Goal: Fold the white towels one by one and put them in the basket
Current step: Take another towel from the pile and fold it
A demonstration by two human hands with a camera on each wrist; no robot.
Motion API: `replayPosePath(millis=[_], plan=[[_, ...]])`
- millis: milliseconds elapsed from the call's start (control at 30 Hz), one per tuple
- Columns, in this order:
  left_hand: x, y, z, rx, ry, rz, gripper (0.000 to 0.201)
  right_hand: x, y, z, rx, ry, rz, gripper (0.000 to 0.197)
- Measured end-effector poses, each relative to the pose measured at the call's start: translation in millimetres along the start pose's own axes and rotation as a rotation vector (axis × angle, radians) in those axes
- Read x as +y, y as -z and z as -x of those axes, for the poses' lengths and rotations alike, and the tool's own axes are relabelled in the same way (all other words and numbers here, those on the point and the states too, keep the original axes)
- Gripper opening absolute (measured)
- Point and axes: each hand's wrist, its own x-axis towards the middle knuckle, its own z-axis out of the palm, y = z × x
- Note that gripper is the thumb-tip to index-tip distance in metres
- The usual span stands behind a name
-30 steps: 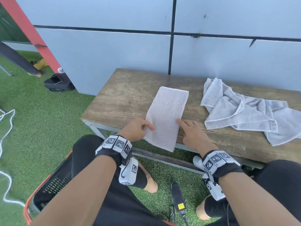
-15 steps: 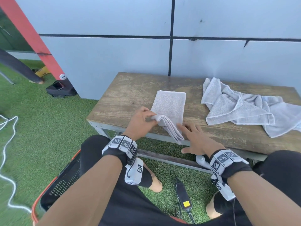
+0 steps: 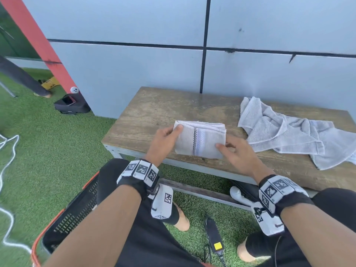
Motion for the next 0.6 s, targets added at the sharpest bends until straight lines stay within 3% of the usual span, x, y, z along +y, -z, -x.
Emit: replayPosePath(millis=[100,233,400,600], plan=[[-9,-6,0,-0.011,0.125,0.045,0.042,1,-5,-9,-0.129,-0.123,-0.044,0.014],[-32,-12,-3,-0.082,0.267,-0.011,0.023,23,-20,-21,-0.222,-0.294,0.008,0.021],[-53,-15,-24,-0.055,0.267,-0.108,0.027,25,-25,-30,-0.173,-0.418,-0.096,0.017],[-45,-37,-59,0.016,0.150,-0.331,0.038,33,-23,-50,-0.057,-0.487,0.031,0.040]])
